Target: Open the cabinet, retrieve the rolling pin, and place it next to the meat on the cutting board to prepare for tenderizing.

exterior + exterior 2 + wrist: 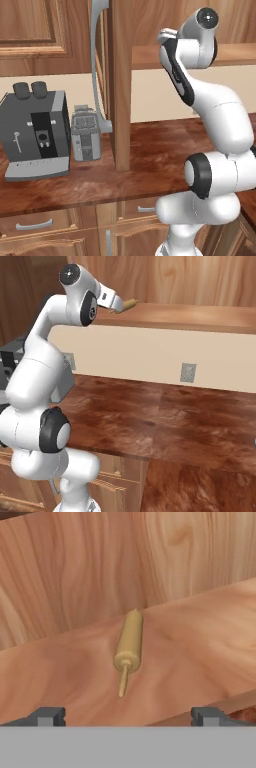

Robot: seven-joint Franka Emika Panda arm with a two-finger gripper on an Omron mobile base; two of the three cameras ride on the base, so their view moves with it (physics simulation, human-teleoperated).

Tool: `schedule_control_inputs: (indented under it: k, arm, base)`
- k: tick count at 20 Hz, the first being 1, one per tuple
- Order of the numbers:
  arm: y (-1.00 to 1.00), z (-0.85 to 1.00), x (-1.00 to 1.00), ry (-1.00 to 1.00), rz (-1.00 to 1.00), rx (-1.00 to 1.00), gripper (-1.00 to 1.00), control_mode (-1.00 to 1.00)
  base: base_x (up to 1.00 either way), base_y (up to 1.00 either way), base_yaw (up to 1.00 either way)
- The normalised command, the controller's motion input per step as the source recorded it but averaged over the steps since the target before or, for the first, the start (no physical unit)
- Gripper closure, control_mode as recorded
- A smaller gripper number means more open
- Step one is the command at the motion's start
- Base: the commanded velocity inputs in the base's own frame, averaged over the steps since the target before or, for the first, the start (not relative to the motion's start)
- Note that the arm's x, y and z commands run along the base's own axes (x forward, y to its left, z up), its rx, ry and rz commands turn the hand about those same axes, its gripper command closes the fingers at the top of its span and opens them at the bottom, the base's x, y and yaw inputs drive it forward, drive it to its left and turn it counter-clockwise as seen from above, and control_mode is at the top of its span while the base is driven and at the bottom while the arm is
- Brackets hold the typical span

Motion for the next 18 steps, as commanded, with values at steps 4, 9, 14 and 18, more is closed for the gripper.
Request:
schedule_control_inputs:
  k: [4, 9, 14, 18]
  arm:
    - [0.0, -0.08, 0.49, 0.0, 0.0, -0.03, -1.0, -1.0]
    - [0.0, -0.1, 0.48, 0.0, 0.0, -0.03, -1.0, -1.0]
    - [0.0, -0.07, 0.45, 0.01, 0.0, -0.02, -1.0, -1.0]
    - [-0.01, -0.02, 0.38, 0.03, 0.0, -0.01, -1.0, -1.0]
  base:
    - [0.0, 0.0, 0.0]
    - [0.0, 0.0, 0.0]
    - [0.0, 0.0, 0.0]
    - [0.0, 0.0, 0.0]
